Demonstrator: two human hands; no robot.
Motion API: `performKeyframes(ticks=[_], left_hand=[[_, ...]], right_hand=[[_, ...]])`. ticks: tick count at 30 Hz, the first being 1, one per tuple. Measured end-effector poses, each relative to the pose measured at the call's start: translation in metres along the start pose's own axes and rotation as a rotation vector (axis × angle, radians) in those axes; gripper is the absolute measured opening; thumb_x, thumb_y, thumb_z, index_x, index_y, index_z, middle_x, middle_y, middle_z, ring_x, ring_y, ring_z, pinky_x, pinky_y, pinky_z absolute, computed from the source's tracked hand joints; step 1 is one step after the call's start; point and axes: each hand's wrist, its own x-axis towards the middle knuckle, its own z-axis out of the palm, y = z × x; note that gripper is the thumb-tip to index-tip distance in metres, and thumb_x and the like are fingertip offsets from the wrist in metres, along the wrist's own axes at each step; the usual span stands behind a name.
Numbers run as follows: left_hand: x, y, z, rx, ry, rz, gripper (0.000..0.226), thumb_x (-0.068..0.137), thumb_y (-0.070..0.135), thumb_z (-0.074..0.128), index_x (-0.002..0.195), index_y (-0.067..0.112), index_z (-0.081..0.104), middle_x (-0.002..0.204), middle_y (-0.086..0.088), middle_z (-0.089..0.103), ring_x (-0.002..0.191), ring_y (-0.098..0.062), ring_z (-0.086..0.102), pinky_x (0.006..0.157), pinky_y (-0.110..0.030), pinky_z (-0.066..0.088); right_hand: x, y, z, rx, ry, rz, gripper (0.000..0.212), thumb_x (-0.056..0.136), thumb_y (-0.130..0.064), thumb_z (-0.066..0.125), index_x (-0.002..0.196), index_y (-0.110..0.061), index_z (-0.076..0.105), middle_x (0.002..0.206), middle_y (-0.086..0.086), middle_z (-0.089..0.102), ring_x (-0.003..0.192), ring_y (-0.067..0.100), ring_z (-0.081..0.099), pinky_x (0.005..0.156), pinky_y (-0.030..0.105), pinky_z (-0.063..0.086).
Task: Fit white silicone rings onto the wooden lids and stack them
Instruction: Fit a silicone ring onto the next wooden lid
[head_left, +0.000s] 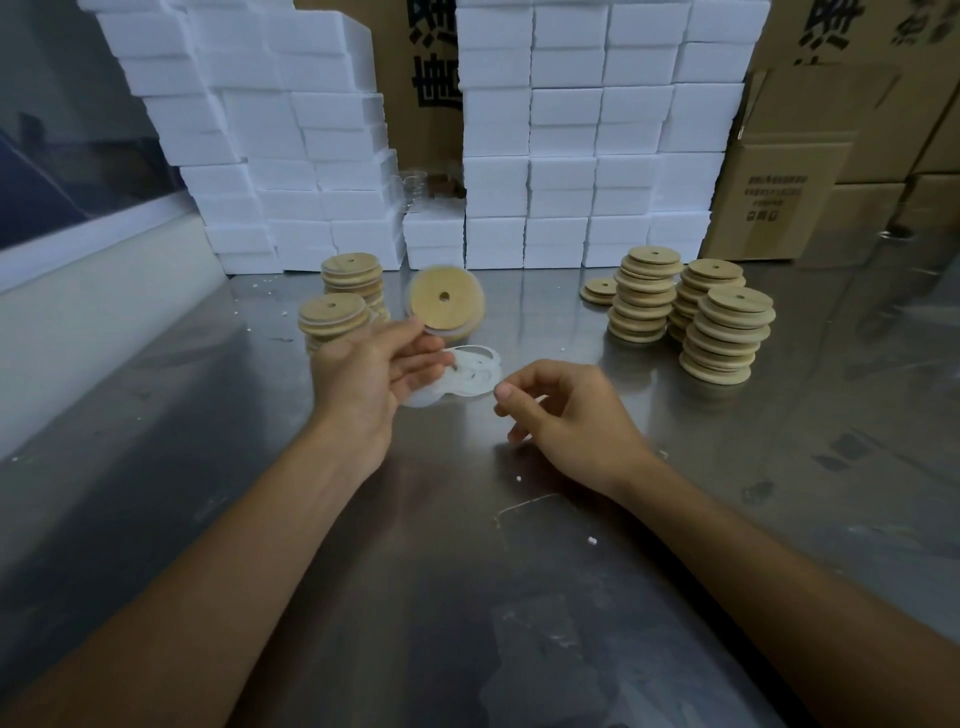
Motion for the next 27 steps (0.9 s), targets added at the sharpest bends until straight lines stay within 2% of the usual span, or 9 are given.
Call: performKeyframes(ticks=[6,11,17,21,24,27], left_hand=[[0.018,0.025,-0.022,-0.157,0.127,0.015,0.007,0.093,0.008,0.061,0.091,0.002,0.063,0.064,-0.006,0.072,0.062,-0.014,0.072,0.053,-0.016,0.053],[0.029,0.035,-0.035,-0.172,0.178,0.014,0.015,0.095,0.012,0.061,0.081,0.007,0.059,0.056,0.002,0.069,0.059,-0.007,0.071,0.054,-0.012,0.052],[0.042,0.026,-0.047,-0.196,0.246,-0.039,0.009,0.095,0.011,0.062,0.092,0.003,0.06,0.059,0.0,0.071,0.06,-0.008,0.071,0.055,-0.013,0.053],[0.044,0.024,-0.048,-0.212,0.251,-0.039,0.011,0.096,0.014,0.061,0.091,0.005,0.06,0.058,0.0,0.071,0.059,-0.008,0.071,0.054,-0.014,0.053],[0.044,0.021,-0.048,-0.179,0.256,-0.003,0.014,0.097,0.016,0.061,0.089,0.005,0.058,0.055,0.002,0.069,0.058,-0.008,0.071,0.053,-0.013,0.052],[0.04,0.017,-0.046,-0.021,0.283,0.098,0.015,0.094,0.016,0.064,0.085,0.005,0.06,0.058,0.0,0.068,0.057,-0.012,0.071,0.052,-0.017,0.053]], right_hand=[[0.0,0.0,0.0,-0.054,-0.001,0.021,0.019,0.095,-0.028,0.064,0.087,-0.012,0.072,0.079,-0.001,0.074,0.064,0.018,0.07,0.076,0.044,0.059],[-0.001,-0.001,0.003,-0.045,0.002,0.024,0.021,0.095,-0.027,0.064,0.084,-0.01,0.071,0.077,0.001,0.074,0.066,0.022,0.07,0.077,0.045,0.058],[-0.001,0.001,0.002,-0.048,-0.002,0.024,0.021,0.095,-0.028,0.064,0.084,-0.011,0.07,0.076,0.0,0.074,0.064,0.02,0.07,0.076,0.042,0.059],[0.0,0.002,0.002,-0.048,-0.003,0.018,0.021,0.095,-0.028,0.064,0.083,-0.011,0.07,0.076,0.0,0.074,0.063,0.019,0.07,0.075,0.042,0.059],[0.0,0.002,0.001,-0.056,0.006,0.007,0.021,0.095,-0.028,0.064,0.083,-0.012,0.07,0.075,-0.001,0.074,0.062,0.017,0.069,0.072,0.04,0.059],[0.002,0.005,-0.001,-0.066,0.063,0.004,0.02,0.095,-0.029,0.064,0.083,-0.015,0.071,0.072,-0.003,0.073,0.064,0.013,0.069,0.071,0.035,0.06]])
